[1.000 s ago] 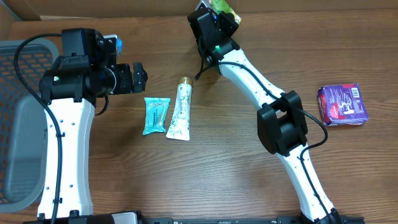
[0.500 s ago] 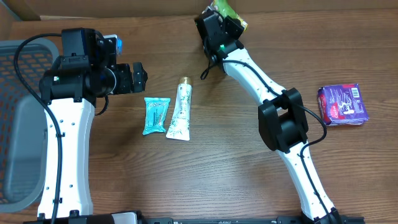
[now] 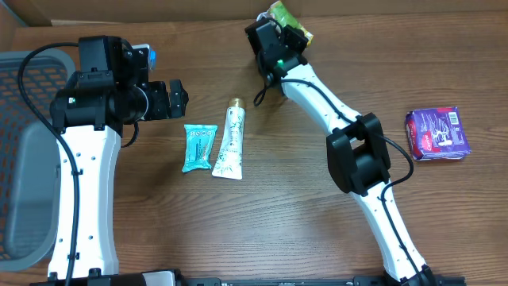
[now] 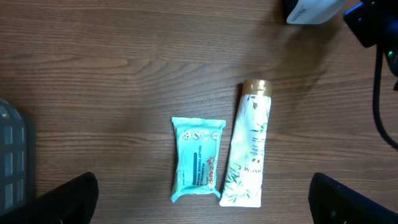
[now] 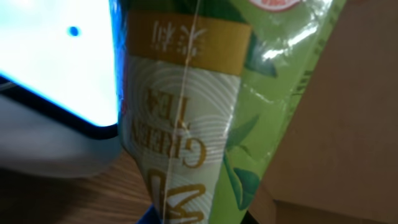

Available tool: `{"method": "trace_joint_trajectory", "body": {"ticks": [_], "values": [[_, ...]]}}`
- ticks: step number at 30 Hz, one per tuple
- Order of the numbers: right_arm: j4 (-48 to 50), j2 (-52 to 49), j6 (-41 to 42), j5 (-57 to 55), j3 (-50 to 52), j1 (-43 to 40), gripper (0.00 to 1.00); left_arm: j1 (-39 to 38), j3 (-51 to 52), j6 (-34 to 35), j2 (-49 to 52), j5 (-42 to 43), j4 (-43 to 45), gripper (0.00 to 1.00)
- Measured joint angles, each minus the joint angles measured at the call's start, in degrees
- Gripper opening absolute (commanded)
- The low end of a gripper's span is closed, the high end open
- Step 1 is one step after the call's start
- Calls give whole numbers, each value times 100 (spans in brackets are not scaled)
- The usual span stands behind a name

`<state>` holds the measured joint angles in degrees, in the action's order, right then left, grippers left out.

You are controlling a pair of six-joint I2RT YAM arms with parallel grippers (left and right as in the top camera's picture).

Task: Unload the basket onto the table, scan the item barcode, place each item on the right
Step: 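Lift the green packet and hold it in front of the scanner, then carry the green packet right and drop it beside the purple pack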

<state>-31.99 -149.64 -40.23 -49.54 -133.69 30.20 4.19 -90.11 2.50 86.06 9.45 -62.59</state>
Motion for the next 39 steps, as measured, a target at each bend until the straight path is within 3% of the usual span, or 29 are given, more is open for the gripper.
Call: {"method": "trace_joint_trajectory", "body": {"ticks": [6,10,17,24,27,31,35,39], "values": [[-1025,136,184,533,4,258,4,0,0,0,0,0,0,100],[-2065,625,892,1399,26,382,4,2,0,0,0,0,0,100],[-4284,2586,3633,3265,42,358,4,2,0,0,0,0,0,100],[-6489,3849,6297,3864,-120,-533,4,0,0,0,0,0,0,100],[-6446,3794,7097,3908,131,-1099,4,2,0,0,0,0,0,100],[-5539,3521,8030,4079,1248,-1989,4,0,0,0,0,0,0,100],[-4852,3414,8338,4503,2170,-2594,4,0,0,0,0,0,2,100],[-3578,3407,8531,4992,3261,-3235,4,2,0,0,0,0,-2,100]]}}
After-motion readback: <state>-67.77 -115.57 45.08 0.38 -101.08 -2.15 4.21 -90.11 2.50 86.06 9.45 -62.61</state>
